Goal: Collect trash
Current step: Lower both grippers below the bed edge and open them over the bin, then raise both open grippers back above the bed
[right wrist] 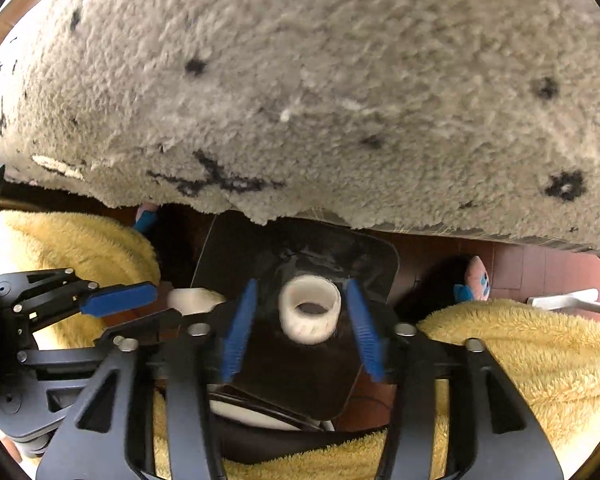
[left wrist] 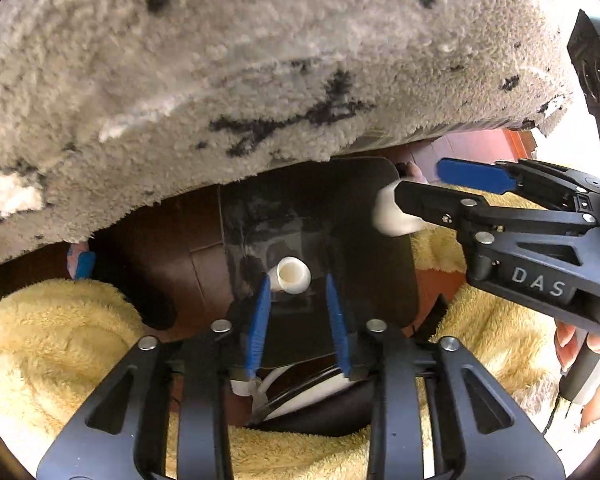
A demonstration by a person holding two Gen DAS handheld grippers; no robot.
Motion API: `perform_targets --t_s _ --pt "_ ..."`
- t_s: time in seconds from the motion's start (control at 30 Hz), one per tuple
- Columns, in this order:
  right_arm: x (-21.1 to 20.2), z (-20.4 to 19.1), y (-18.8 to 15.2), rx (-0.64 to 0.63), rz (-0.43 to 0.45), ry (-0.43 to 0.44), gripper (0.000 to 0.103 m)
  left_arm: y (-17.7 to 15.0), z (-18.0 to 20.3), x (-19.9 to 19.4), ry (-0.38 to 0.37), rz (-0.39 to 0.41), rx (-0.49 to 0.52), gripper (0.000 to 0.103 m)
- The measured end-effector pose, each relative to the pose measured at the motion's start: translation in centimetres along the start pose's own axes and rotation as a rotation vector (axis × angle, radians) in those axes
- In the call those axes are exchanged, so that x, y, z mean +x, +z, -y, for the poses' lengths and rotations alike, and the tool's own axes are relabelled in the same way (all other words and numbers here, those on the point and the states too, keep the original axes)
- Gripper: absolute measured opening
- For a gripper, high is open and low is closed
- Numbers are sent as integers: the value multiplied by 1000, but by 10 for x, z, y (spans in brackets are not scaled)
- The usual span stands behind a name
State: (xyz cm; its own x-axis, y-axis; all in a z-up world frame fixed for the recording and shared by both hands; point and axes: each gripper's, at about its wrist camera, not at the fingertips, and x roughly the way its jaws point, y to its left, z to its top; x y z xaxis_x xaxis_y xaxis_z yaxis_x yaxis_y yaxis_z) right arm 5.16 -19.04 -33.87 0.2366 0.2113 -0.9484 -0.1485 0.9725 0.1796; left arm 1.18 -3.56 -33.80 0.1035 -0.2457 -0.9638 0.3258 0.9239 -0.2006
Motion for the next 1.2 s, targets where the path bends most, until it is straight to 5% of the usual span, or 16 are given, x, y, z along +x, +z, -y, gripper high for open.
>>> perform_targets --t_s 0.17,0.47,0.83,1.2 --pt "-19 4 2 21 48 -24 71 4 -1 -23 34 53 2 58" --pt "-69 14 3 12 180 -57 88 1 12 -76 62 187 42 87" --pt "-154 13 11 -28 399 -122 91 1 28 -155 124 437 58 93" --pt "-193 19 41 -31 520 -174 93 34 13 -204 207 556 48 93"
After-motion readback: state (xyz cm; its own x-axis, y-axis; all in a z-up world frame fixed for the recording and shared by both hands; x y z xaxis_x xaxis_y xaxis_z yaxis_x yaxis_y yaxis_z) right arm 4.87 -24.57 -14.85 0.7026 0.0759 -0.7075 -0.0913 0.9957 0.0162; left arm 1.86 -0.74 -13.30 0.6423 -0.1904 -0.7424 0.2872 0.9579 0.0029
